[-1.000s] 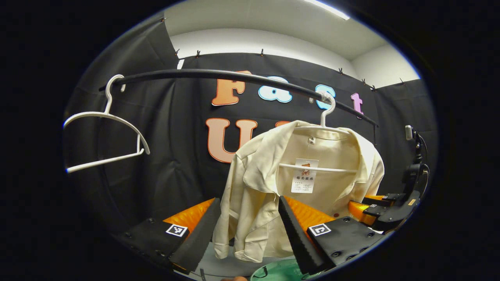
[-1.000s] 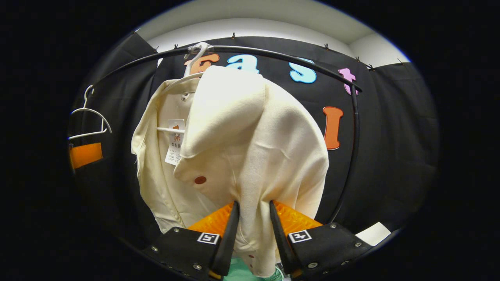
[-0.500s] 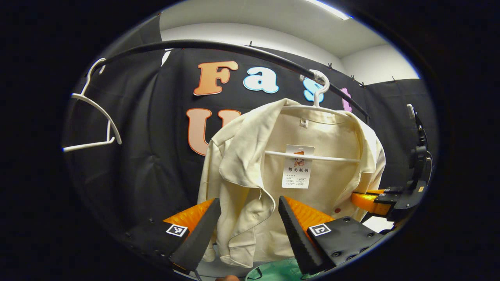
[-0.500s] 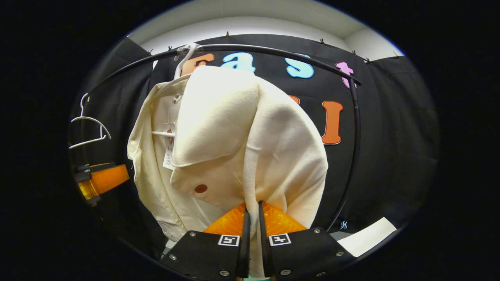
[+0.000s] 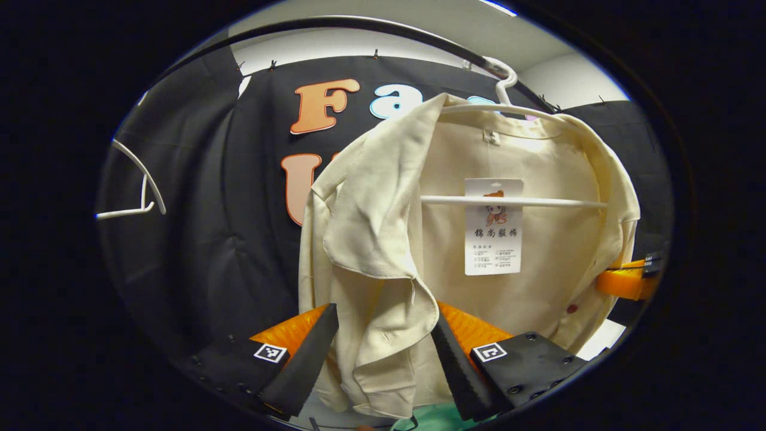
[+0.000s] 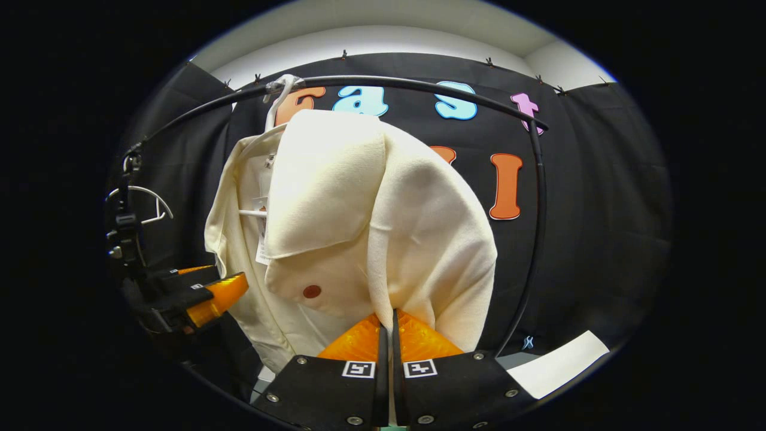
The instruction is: Grasp the clothes on the hanger with both hands and then place them into the laundry hamper below.
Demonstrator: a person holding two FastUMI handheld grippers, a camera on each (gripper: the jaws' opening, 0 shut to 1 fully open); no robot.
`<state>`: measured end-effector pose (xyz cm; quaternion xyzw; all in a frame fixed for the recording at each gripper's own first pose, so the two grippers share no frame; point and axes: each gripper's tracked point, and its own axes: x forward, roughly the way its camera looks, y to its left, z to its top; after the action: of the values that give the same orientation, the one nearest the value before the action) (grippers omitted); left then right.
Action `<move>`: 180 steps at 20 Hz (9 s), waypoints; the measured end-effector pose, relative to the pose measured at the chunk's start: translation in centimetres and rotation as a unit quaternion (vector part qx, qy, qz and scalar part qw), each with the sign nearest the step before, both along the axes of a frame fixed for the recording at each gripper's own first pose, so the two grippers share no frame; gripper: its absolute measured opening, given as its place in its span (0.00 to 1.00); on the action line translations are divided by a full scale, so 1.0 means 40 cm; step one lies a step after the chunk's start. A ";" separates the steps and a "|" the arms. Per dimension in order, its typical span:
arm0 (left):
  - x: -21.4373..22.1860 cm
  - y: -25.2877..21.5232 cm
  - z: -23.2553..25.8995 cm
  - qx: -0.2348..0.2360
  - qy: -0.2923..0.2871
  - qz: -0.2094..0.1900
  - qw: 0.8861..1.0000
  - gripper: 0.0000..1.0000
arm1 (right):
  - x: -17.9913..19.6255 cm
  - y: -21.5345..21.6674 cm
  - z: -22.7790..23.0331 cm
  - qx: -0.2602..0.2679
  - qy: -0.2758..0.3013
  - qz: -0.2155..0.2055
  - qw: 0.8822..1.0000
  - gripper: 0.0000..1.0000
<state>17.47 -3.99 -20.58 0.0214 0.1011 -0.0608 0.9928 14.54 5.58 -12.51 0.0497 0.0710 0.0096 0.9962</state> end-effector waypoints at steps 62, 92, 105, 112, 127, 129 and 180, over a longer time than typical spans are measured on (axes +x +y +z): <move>0.053 0.451 0.251 -0.092 -0.019 0.175 0.980 0.07 | 0.108 -0.408 0.232 0.152 -0.069 0.049 0.985 0.00; -0.211 -0.105 -0.226 -0.072 0.177 -0.021 0.981 0.09 | -0.083 -0.137 -0.374 0.148 0.141 0.106 0.973 0.00; -0.351 -0.341 -0.512 -0.064 0.297 -0.078 0.950 0.09 | -0.182 -0.125 -0.679 0.170 0.238 0.067 0.954 0.00; -0.390 -0.381 -0.685 -0.012 0.361 -0.088 0.928 0.10 | -0.178 -0.116 -0.868 0.161 0.299 0.045 0.939 0.02; -0.483 -0.326 -0.839 -0.009 0.448 -0.065 0.892 0.38 | -0.215 -0.074 -1.029 0.107 0.364 0.049 0.924 0.37; -0.481 -0.317 -0.821 -0.015 0.443 -0.063 0.894 0.62 | -0.220 -0.079 -1.018 0.104 0.363 0.047 0.925 0.47; -0.364 0.040 0.519 0.002 -0.100 0.049 0.994 0.94 | -0.411 -0.259 0.340 -0.027 -0.078 -0.022 0.996 1.00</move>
<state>2.93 -2.39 0.18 0.0244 0.0021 -0.0097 0.9997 -1.89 -4.78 1.08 0.0234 -0.0076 -0.0100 0.9996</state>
